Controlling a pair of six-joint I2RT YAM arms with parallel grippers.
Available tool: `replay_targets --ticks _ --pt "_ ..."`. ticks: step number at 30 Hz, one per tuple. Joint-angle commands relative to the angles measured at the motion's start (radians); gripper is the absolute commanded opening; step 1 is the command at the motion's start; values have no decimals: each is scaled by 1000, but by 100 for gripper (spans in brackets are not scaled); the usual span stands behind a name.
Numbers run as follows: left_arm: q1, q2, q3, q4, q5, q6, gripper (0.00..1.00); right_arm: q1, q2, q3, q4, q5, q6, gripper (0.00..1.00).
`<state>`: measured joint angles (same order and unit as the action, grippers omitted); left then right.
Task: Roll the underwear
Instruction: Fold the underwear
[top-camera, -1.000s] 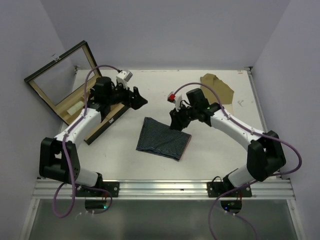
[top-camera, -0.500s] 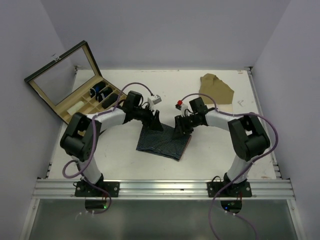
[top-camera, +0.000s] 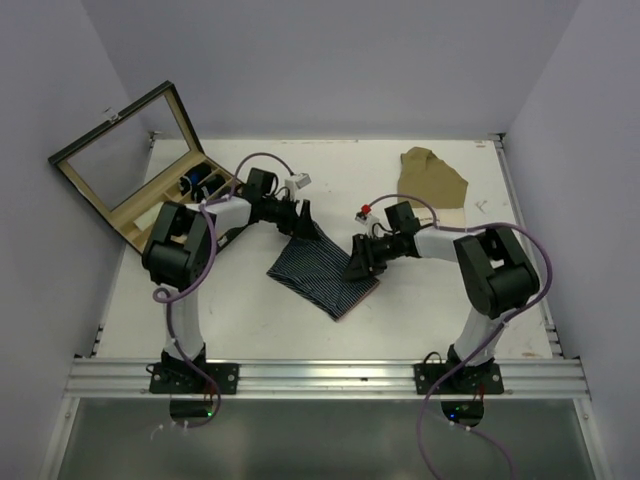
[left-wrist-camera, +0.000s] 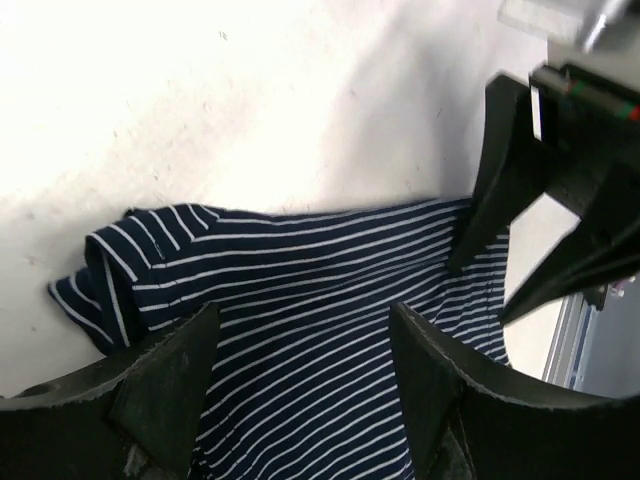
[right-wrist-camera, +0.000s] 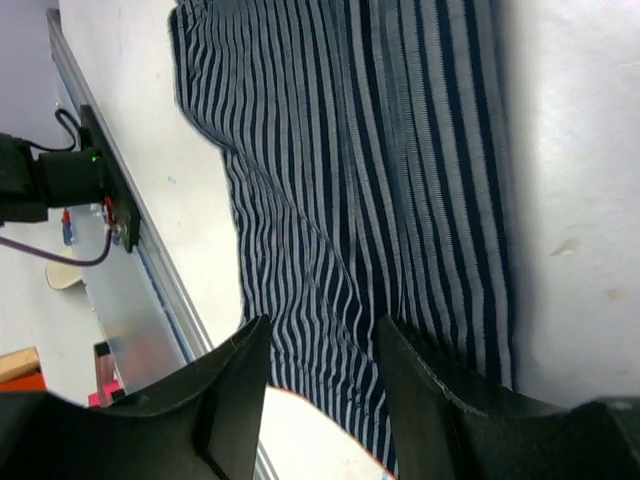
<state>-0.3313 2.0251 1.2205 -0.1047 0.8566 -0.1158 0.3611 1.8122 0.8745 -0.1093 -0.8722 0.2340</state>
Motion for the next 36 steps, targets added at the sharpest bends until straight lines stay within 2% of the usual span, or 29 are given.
replay_targets --ticks 1,4,7,11,15,19,21,24,29,31,32,36 --pt "18 -52 71 -90 64 111 73 21 -105 30 -149 13 -61 52" --pt "9 -175 16 -111 125 154 73 21 -171 109 -255 -1 -121 51" --pt "3 -244 -25 -220 188 203 70 24 -209 87 -237 -2 -90 51" --pt "-25 -259 -127 -326 234 300 61 25 -114 67 -196 -16 -56 48" --pt "-23 -209 -213 -320 233 317 52 27 30 87 -181 -24 -36 43" --pt "-12 -125 -237 -293 191 305 47 27 149 148 -245 53 -58 42" --pt "30 -65 -259 -270 190 259 42 26 177 175 -269 97 -76 42" --pt "58 -43 -272 -288 148 286 38 24 223 247 -309 160 -114 42" --pt "48 -81 -315 -254 47 248 40 25 346 489 -427 220 -258 41" --pt "52 -104 -331 -239 71 246 46 27 364 596 -506 223 -342 41" --pt "58 -146 -337 -225 123 234 53 29 360 621 -524 217 -366 41" --pt "60 -291 -331 -138 190 182 59 30 219 644 -595 135 -409 41"
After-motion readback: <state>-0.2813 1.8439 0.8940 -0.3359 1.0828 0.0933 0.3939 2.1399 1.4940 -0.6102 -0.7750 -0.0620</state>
